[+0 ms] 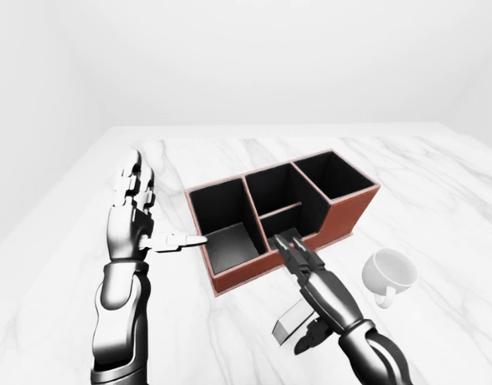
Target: Pick up the book and place it in the front compartment of the caddy.
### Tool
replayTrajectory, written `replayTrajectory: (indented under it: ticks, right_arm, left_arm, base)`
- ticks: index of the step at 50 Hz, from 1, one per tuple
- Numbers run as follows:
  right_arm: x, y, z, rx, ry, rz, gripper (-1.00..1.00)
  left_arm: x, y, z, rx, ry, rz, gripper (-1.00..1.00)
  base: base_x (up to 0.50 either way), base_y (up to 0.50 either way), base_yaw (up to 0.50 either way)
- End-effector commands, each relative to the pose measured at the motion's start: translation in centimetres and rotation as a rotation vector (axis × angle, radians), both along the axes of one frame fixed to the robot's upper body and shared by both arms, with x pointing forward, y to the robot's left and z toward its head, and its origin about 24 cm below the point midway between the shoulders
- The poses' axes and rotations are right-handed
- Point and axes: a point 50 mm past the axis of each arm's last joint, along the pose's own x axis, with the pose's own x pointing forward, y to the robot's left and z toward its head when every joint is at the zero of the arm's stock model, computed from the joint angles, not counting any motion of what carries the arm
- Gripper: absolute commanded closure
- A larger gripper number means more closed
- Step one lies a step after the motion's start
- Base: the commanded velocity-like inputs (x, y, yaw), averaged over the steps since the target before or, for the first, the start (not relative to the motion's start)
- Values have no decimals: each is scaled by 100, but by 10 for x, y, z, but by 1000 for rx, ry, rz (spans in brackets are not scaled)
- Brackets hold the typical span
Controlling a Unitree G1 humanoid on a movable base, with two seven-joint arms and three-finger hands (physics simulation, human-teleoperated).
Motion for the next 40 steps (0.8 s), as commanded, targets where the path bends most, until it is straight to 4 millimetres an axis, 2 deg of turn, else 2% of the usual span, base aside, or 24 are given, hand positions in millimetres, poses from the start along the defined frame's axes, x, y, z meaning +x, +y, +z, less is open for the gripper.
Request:
replayTrajectory:
  ticks: [1, 40]
  right_arm:
    - [1, -3, -7, -9, 17, -23, -100]
    - [2, -7, -21, -34, 50, -54, -100]
  left_arm:
    - [0, 0, -1, -1, 4, 1, -96]
    - [1, 0, -2, 2, 10, 0, -95]
  base:
    - [0, 0, 0]
    - [0, 0, 0]
